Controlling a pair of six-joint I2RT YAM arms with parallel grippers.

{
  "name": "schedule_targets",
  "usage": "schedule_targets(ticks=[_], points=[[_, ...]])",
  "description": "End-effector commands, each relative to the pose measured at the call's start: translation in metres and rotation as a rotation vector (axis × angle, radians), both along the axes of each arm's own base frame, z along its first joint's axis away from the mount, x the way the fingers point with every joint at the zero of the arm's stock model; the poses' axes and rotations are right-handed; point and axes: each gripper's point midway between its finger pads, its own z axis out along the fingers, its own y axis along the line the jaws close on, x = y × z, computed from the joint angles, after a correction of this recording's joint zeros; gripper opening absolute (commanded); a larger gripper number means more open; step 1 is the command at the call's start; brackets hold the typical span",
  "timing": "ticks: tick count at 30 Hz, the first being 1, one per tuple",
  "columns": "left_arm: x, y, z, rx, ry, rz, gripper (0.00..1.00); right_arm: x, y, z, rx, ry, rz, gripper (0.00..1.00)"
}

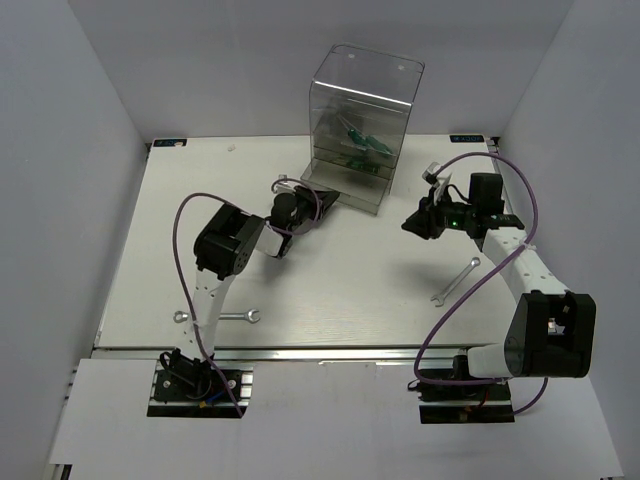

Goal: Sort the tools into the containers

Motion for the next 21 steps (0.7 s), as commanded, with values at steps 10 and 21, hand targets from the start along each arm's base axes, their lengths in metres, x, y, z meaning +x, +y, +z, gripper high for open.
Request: schedule_targets(ticks=[10, 21], points=[[-0.034, 0.028, 0.025, 0.064, 0.012, -0.017, 0.56, -0.036, -0.011, -0.033, -0.172, 0.008, 0.211, 0.63], [-0.059, 0.044, -0.013, 0.409, 0.338, -0.12, 0.62, -0.069, -0.064, -0.089, -0.68, -0.398, 0.879, 0.9]])
